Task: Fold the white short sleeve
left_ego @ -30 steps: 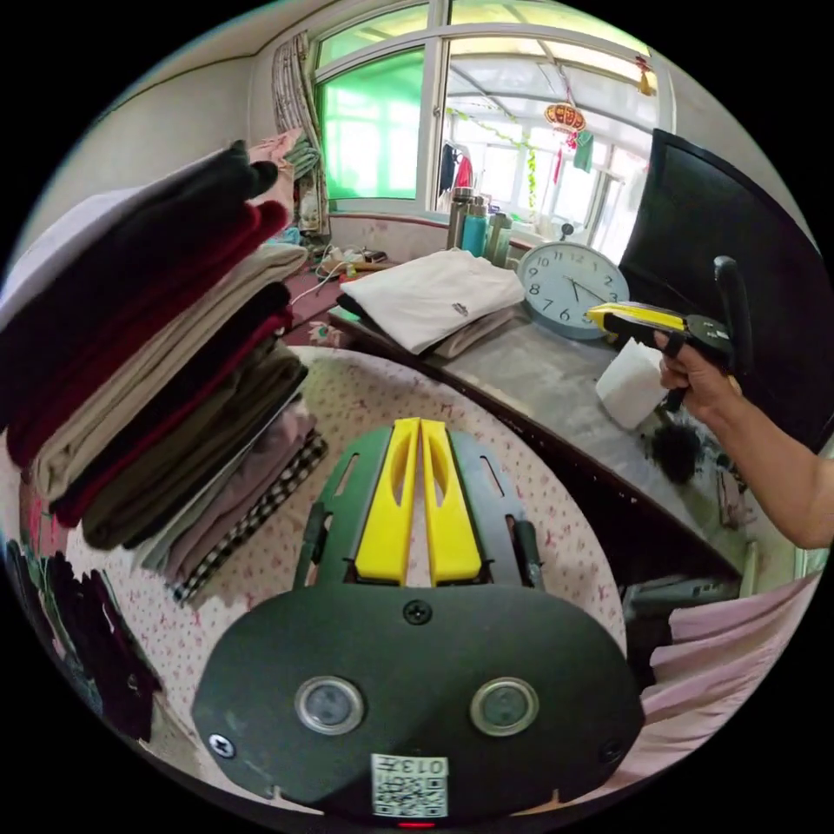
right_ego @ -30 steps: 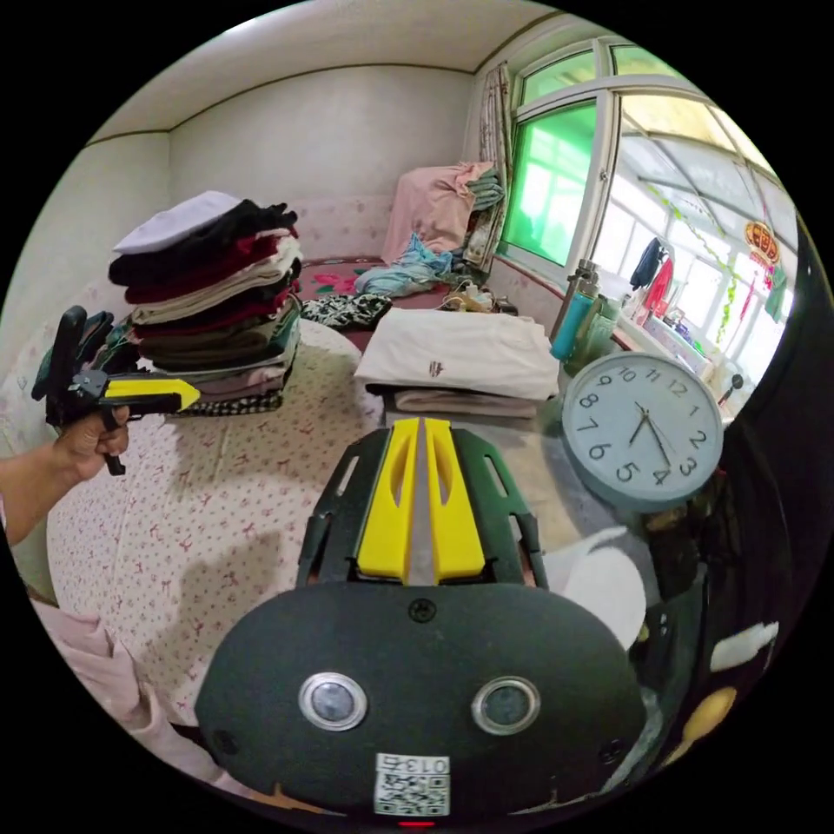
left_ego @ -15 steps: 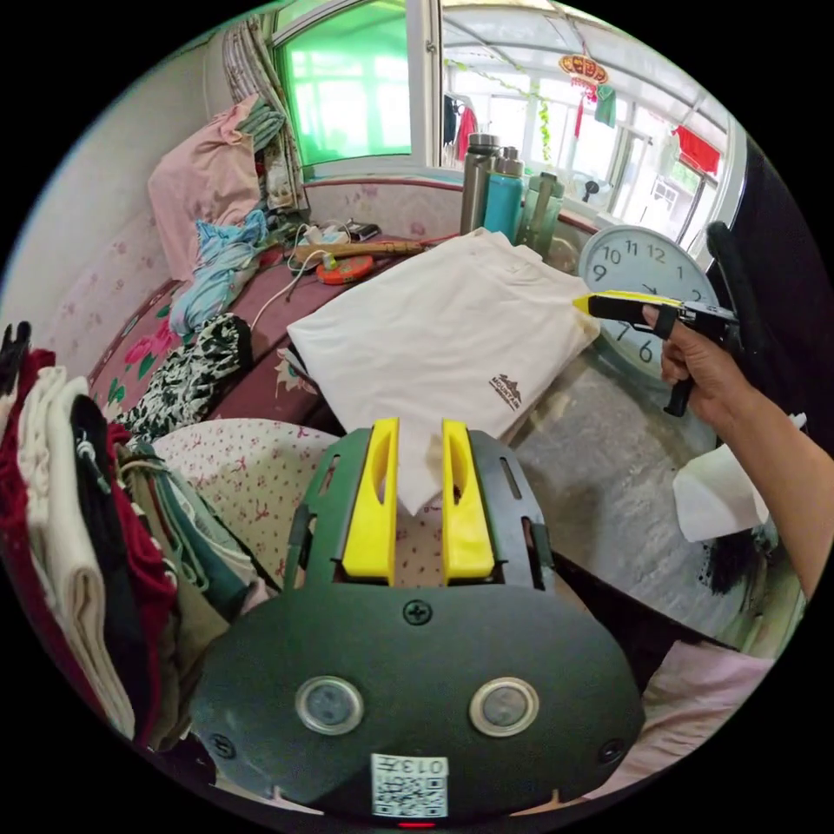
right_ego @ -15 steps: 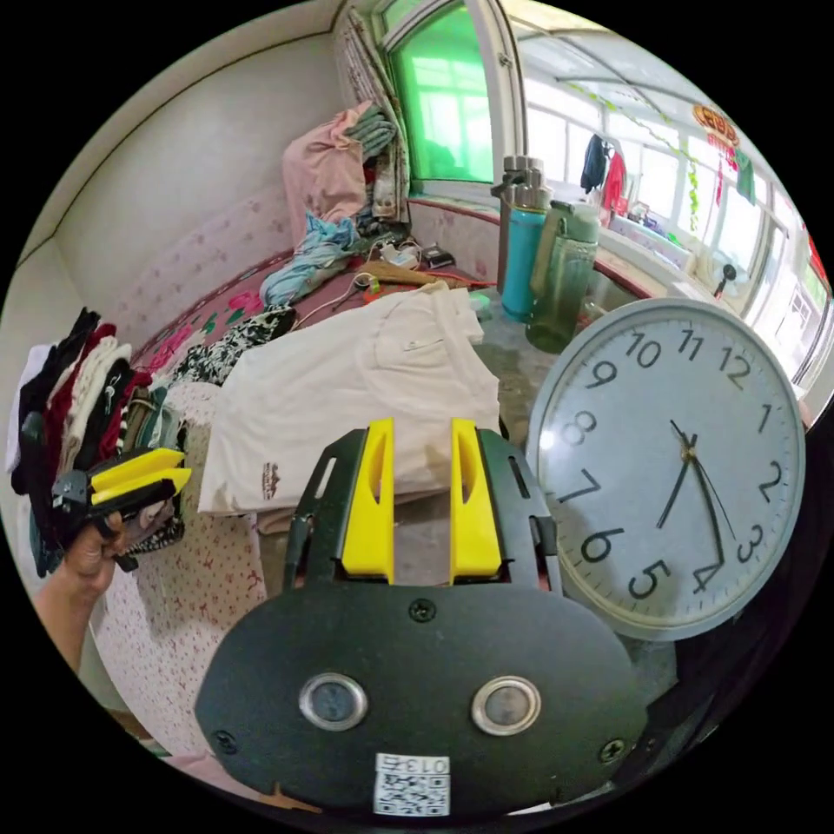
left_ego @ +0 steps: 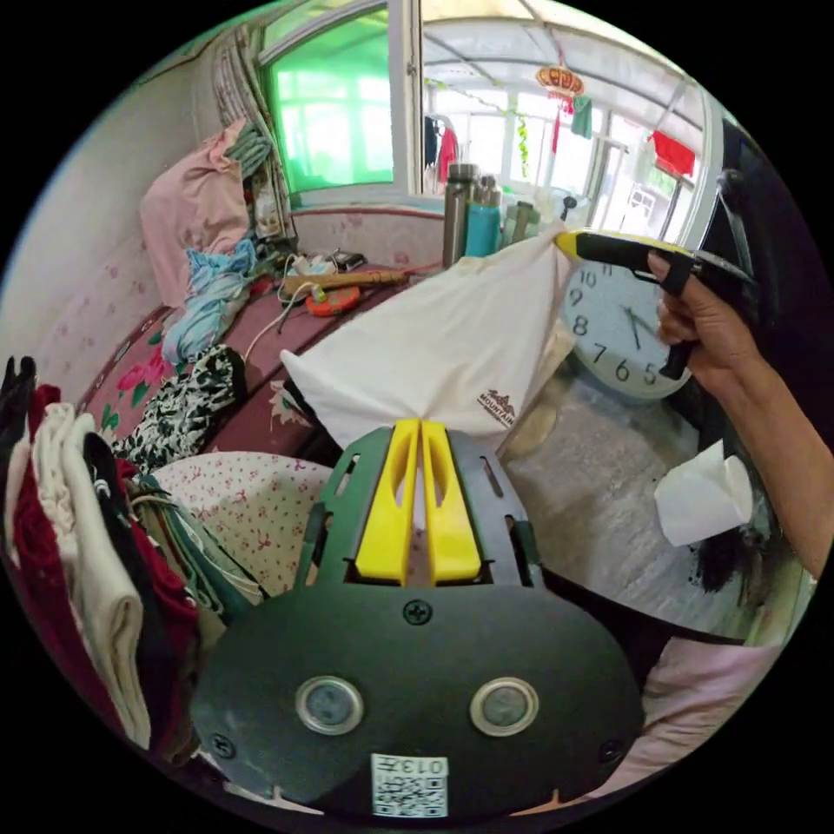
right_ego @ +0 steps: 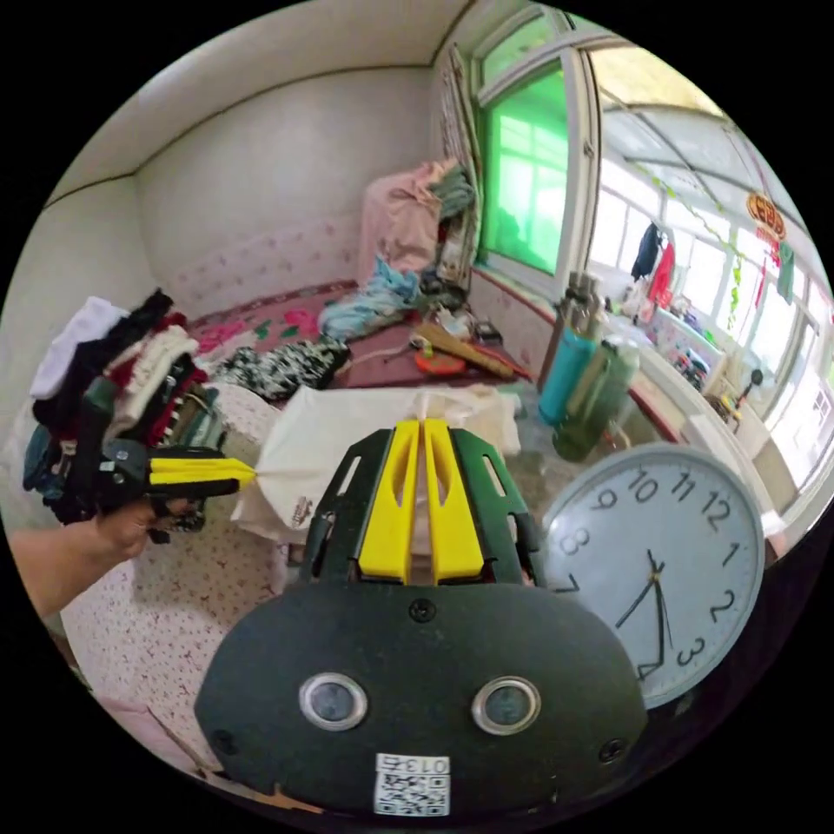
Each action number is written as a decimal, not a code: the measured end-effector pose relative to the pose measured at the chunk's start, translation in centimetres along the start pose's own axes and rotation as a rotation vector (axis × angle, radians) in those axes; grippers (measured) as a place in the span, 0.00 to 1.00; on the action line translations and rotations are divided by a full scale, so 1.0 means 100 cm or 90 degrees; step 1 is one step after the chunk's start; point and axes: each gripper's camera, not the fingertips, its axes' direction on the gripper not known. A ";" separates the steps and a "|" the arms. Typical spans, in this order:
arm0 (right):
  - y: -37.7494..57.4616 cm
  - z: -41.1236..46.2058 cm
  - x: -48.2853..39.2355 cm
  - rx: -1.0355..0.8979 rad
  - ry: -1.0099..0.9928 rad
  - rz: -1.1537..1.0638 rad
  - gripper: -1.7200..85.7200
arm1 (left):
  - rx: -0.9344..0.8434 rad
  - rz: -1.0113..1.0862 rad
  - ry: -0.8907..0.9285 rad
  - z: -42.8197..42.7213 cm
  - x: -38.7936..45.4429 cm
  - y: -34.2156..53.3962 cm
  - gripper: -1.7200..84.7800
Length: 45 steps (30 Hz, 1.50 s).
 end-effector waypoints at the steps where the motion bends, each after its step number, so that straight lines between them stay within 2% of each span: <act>1: -0.006 -0.027 -0.012 0.047 -0.037 -0.014 0.03 | 0.041 -0.018 0.020 -0.025 -0.005 0.006 0.02; 5: -0.018 -0.120 -0.060 0.202 -0.167 -0.067 0.02 | 0.182 -0.047 0.062 -0.129 -0.019 0.038 0.02; 11: -0.008 -0.290 -0.161 0.431 -0.312 -0.195 0.02 | 0.367 -0.006 0.107 -0.292 -0.019 0.115 0.02; 16: 0.026 -0.404 -0.244 0.526 -0.363 -0.262 0.03 | 0.407 0.027 0.121 -0.392 -0.013 0.207 0.02; 20: 0.061 -0.440 -0.295 0.556 -0.412 -0.282 0.03 | 0.350 0.016 0.097 -0.440 -0.011 0.308 0.02; 21: 0.074 -0.440 -0.313 0.545 -0.434 -0.283 0.03 | 0.334 -0.005 0.088 -0.443 -0.014 0.323 0.02; 23: 0.094 -0.421 -0.349 0.477 -0.482 -0.279 0.03 | 0.291 -0.137 0.053 -0.448 -0.031 0.387 0.03; 25: 0.126 -0.367 -0.409 0.278 -0.595 -0.296 0.04 | 0.258 -0.214 0.044 -0.450 -0.043 0.435 0.04; 26: 0.138 -0.352 -0.426 0.218 -0.611 -0.309 0.05 | 0.236 -0.254 0.029 -0.452 -0.048 0.465 0.05; 28: 0.193 -0.308 -0.472 0.062 -0.543 -0.340 0.06 | 0.194 -0.295 0.000 -0.453 -0.049 0.504 0.06; 32: 0.263 -0.270 -0.464 0.005 -0.464 -0.242 0.06 | 0.073 -0.333 -0.016 -0.440 -0.044 0.561 0.09; 34: 0.292 -0.242 -0.443 -0.073 -0.365 -0.184 0.06 | 0.050 -0.351 0.010 -0.429 -0.042 0.572 0.11; 37: 0.313 -0.216 -0.420 -0.139 -0.285 -0.132 0.07 | 0.046 -0.362 0.065 -0.409 -0.030 0.569 0.13; 40: 0.337 -0.173 -0.403 -0.223 -0.208 -0.101 0.09 | 0.042 -0.312 0.081 -0.392 -0.002 0.541 0.14; 45: 0.344 -0.106 -0.411 -0.281 -0.184 -0.108 0.12 | -0.046 -0.182 -0.014 -0.352 0.049 0.493 0.17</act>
